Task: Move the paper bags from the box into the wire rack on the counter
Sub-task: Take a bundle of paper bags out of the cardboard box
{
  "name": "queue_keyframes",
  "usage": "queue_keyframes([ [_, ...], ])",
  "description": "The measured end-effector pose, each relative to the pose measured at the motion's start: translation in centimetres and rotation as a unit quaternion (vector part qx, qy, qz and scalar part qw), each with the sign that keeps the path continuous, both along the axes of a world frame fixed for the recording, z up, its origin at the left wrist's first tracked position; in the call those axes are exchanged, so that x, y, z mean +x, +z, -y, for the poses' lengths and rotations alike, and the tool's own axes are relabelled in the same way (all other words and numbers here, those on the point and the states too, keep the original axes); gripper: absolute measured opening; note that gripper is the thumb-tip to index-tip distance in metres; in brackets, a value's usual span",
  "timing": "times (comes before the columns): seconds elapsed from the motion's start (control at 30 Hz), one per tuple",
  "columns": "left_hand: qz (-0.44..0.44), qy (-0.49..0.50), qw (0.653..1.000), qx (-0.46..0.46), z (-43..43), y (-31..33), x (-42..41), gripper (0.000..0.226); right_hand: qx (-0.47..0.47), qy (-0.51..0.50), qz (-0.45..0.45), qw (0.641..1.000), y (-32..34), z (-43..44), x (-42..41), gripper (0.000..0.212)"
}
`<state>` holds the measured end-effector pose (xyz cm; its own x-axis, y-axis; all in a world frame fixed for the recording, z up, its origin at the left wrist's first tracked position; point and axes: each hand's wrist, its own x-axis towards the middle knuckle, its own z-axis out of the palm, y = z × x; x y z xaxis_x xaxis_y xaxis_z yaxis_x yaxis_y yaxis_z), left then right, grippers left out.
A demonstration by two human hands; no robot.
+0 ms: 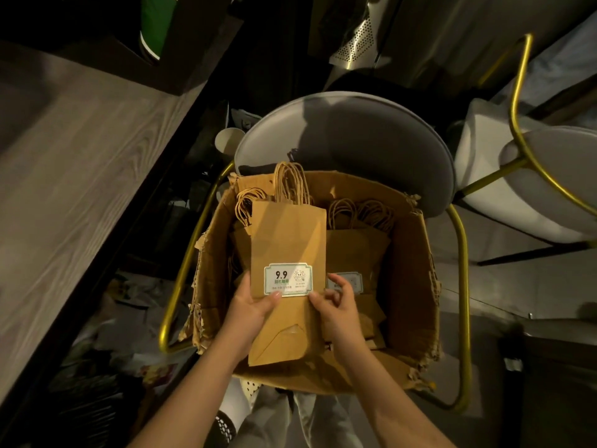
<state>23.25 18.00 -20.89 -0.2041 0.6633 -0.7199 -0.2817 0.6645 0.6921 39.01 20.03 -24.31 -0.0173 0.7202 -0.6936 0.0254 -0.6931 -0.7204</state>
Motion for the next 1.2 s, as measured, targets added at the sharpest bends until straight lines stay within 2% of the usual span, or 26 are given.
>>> queue_keyframes([
  [0.07, -0.003, -0.002, 1.000, -0.001, -0.1, -0.6, -0.2, 0.051, -0.018, -0.024, 0.020, 0.999, -1.3, -0.5, 0.9, 0.039],
  [0.17, -0.018, -0.006, 1.000, 0.004, -0.2, -1.1, -0.7, 0.047, -0.049, -0.045, 0.098, 0.993, -3.9, -1.2, 3.2, 0.035],
  [0.37, -0.054, -0.007, 0.999, 0.004, -0.4, -2.3, -1.4, 0.043, -0.117, 0.004, 0.210, 0.971, -7.0, -2.0, 7.6, 0.046],
  [0.57, -0.062, -0.007, 0.998, -0.018, -0.8, -3.1, -1.4, 0.037, -0.120, 0.035, 0.237, 0.963, -8.6, -3.2, 8.5, 0.057],
  [0.87, -0.060, 0.012, 0.998, -0.025, -1.6, -3.8, -0.9, 0.037, -0.141, 0.053, 0.290, 0.945, -10.8, -4.1, 8.8, 0.059],
  [1.2, -0.054, 0.016, 0.998, -0.010, -1.0, -4.1, -1.0, 0.036, -0.178, 0.081, 0.385, 0.902, -10.9, -3.2, 7.8, 0.085],
])
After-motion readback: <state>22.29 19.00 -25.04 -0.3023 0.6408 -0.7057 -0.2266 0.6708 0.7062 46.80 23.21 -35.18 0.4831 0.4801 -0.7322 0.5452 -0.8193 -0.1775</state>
